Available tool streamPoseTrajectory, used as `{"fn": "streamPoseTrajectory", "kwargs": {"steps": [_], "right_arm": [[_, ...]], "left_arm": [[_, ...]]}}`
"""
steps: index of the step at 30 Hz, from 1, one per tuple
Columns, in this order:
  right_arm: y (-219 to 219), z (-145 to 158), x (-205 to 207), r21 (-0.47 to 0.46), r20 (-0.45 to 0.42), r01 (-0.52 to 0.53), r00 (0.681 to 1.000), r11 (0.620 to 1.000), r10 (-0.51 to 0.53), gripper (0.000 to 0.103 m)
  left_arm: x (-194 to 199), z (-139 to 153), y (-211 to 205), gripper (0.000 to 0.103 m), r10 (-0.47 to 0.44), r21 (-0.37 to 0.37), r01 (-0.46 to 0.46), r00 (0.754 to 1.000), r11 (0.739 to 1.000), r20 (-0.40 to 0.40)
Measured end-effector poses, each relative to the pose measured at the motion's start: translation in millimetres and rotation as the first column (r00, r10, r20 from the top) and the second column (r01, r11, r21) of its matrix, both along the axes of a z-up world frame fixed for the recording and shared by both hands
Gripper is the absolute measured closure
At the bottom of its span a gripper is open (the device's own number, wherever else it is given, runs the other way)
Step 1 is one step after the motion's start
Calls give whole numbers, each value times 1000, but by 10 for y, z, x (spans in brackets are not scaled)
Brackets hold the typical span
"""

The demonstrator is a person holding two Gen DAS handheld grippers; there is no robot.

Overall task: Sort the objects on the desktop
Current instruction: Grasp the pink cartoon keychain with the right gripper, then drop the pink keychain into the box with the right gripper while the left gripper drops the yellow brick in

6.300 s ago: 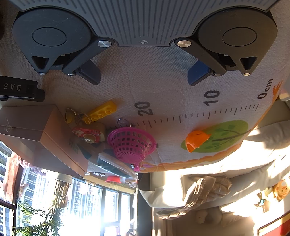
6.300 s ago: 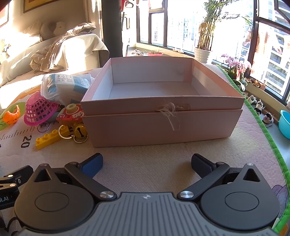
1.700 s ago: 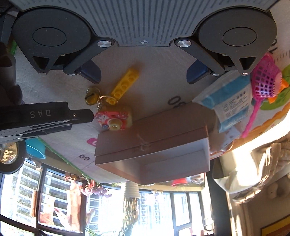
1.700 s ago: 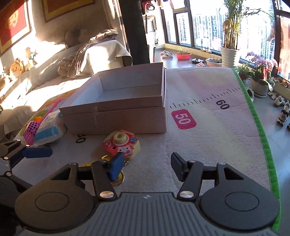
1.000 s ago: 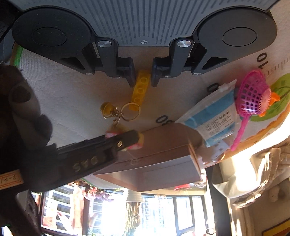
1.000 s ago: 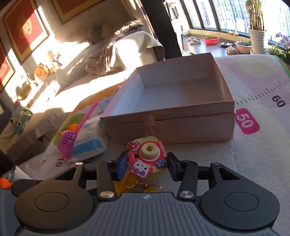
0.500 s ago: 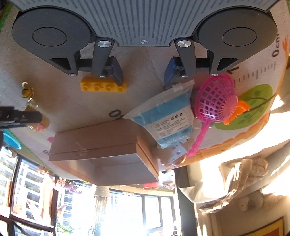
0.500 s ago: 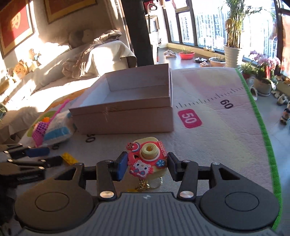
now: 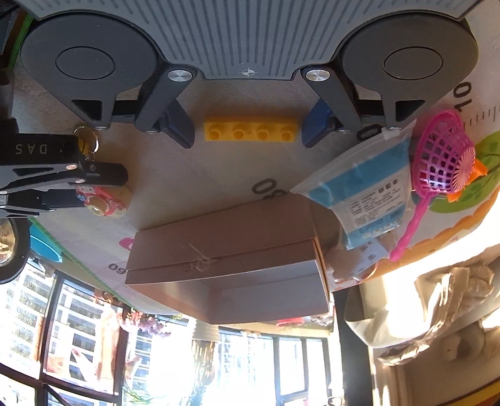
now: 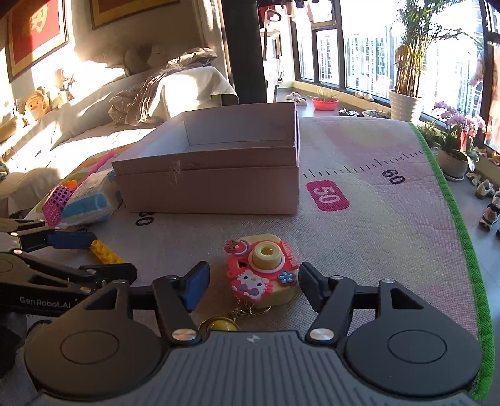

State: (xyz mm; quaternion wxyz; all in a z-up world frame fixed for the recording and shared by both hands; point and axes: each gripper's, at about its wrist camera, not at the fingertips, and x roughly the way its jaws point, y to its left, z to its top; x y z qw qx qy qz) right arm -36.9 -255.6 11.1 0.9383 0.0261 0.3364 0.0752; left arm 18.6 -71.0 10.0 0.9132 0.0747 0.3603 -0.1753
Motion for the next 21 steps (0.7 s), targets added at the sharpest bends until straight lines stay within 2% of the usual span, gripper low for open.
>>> {"fn": "streamPoseTrajectory", "kwargs": {"steps": [1,2,5,9,14,18,21], "right_arm": [[23,-3,-1,-15,0,-9,1000,1000,9,39],[45,0,1,-31,-1,-18,1000,999,17,40],[81,41,5,-50,-16,-38,999,998,37,57],[88,198,-50,-41,-14,-81,997,996,81,59],[31,686,-59,29,74,-131,989,991,128,59],[-14,1134,204,78,176,-140,977,987,124,59],[30,1305,569,83,206,-115,974,990,96,59]], "left_arm": [[-17,7,-11,35,-6,2,6,1000,1000,5],[-35,10,-20,35,-9,10,9,1000,1000,12],[-100,13,-13,35,-23,19,23,1000,1000,20],[-181,165,34,35,-37,-4,38,998,999,46],[-127,629,54,35,-44,-35,52,981,998,187],[140,889,-37,35,-41,-27,50,958,998,285],[482,933,-119,35,-13,-43,26,955,999,296]]}}
